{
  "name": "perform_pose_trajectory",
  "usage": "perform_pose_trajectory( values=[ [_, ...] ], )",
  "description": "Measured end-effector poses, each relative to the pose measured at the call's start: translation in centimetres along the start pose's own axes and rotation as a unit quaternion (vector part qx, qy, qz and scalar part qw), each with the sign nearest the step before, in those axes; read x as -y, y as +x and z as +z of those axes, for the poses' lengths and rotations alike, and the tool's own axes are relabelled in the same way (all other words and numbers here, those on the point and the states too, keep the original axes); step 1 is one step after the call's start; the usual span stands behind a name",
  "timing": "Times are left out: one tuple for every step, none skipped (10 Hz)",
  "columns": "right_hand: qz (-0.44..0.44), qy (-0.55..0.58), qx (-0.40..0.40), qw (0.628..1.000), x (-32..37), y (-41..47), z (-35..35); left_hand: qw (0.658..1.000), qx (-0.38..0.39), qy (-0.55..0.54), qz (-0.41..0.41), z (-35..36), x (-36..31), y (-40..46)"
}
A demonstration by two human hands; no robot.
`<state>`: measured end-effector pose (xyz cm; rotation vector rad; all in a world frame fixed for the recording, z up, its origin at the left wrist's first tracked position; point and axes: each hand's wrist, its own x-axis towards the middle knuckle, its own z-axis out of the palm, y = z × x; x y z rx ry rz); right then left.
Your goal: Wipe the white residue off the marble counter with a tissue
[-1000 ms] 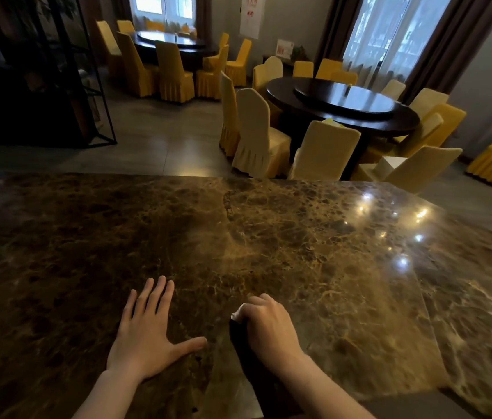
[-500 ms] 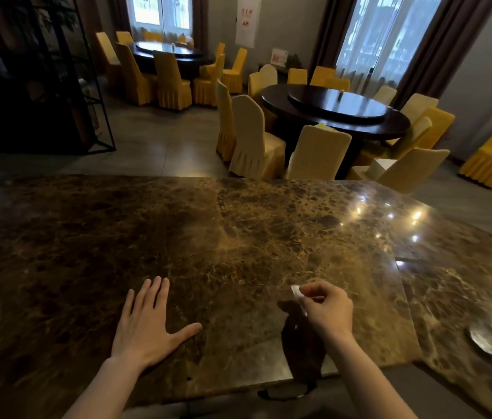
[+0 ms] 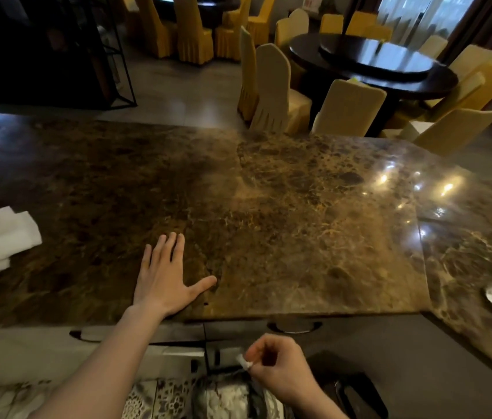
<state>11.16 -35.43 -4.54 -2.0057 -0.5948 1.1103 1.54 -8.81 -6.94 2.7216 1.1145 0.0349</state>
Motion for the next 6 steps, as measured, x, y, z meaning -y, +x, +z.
perform_pose_trajectory(
  values=[
    [0.034, -0.091, -0.008, 0.995, -2.6, 0.4, 1.9, 1.000, 0.007, 0.003, -0.003, 0.0, -0.1, -0.2],
    [0.061, -0.121, -0.033, 0.990, -4.9, 1.0, 3.3, 1.000, 0.017, 0.008, -0.005, -0.4, -0.3, -0.2],
    [0.056, -0.144, -0.050, 0.987, -6.6, 1.4, 4.1, 1.000, 0.024, 0.011, -0.004, -0.5, -0.2, -0.3],
    [0.047, -0.175, -0.042, 0.983, -6.7, 1.3, 3.4, 1.000, 0.023, 0.009, -0.004, -0.5, -0.2, -0.3],
    [-0.013, -0.223, -0.047, 0.974, -5.0, 0.8, 1.0, 1.000, 0.021, 0.016, -0.004, -0.4, -0.1, -0.2],
    [-0.097, -0.228, -0.062, 0.967, -1.8, -0.1, -1.6, 1.000, 0.015, 0.018, -0.007, 0.0, 0.0, -0.6]
  ],
)
